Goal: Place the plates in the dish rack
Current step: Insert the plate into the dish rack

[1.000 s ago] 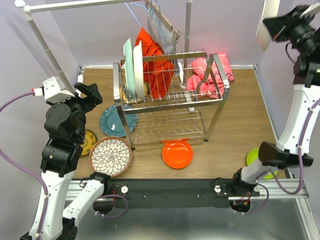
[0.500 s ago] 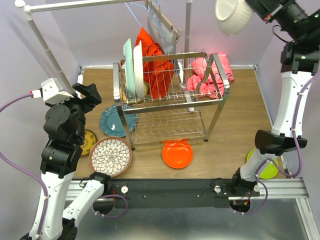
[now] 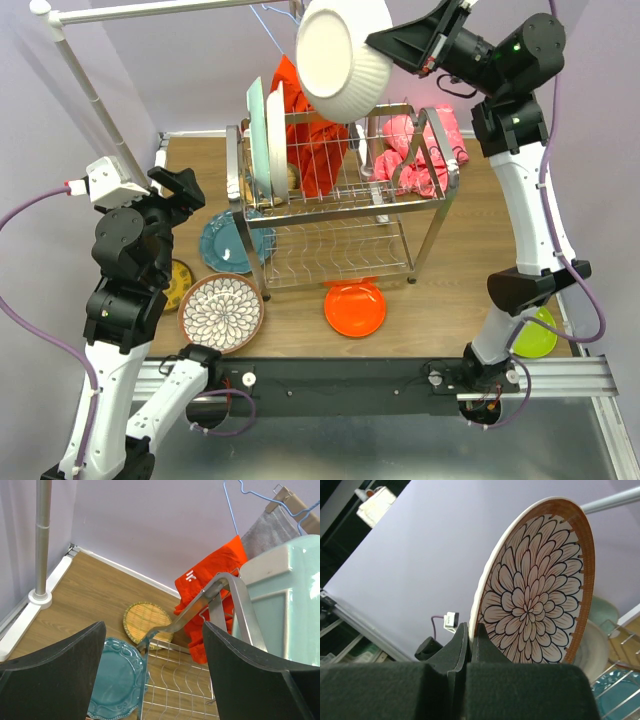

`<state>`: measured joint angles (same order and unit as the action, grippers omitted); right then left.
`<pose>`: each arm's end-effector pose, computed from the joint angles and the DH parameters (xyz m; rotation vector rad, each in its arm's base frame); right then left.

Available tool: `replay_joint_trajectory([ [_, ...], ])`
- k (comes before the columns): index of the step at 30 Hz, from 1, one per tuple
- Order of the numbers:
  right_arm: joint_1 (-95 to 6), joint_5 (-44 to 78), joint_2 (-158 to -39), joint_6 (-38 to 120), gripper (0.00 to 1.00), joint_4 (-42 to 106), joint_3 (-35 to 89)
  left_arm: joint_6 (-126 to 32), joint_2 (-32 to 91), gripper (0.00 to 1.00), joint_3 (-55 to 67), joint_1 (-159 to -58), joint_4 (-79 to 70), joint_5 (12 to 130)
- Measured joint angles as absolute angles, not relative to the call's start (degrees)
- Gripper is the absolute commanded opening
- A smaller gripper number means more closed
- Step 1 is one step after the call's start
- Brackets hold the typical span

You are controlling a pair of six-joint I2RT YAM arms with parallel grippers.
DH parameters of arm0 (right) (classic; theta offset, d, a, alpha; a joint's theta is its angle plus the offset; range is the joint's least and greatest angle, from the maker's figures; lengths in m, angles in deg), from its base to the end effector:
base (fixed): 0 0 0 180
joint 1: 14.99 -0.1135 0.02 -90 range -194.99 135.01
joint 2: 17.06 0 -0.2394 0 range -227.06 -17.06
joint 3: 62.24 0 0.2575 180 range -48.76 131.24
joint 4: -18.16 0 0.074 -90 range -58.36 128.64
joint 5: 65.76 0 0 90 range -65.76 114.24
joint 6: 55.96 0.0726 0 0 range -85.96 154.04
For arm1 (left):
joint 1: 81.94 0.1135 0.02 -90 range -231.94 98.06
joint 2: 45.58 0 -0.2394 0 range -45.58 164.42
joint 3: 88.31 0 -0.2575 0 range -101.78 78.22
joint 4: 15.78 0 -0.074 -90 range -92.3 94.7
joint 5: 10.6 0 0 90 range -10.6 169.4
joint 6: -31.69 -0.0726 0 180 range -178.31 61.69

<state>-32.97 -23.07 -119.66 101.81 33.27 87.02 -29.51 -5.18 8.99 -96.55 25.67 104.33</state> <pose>0.3202 0.1600 0.5989 -0.3195 1.3659 1.6979 0.1703 -0.0128 0.4440 -0.5280 1.4713 -0.2592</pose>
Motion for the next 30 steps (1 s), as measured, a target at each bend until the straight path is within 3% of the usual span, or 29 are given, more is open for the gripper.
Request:
replay_joint_trajectory([
  [15, -39.6, -14.2, -116.8, 102.6, 0.01, 38.7, 72.8, -29.5, -5.4, 0.87, 9.0, -96.6, 25.7, 104.3],
  [30, -43.5, -7.2, -113.5, 102.6, 0.01, 45.9, 68.3, -29.1, -6.6, 0.87, 9.5, -96.6, 26.1, 104.3],
])
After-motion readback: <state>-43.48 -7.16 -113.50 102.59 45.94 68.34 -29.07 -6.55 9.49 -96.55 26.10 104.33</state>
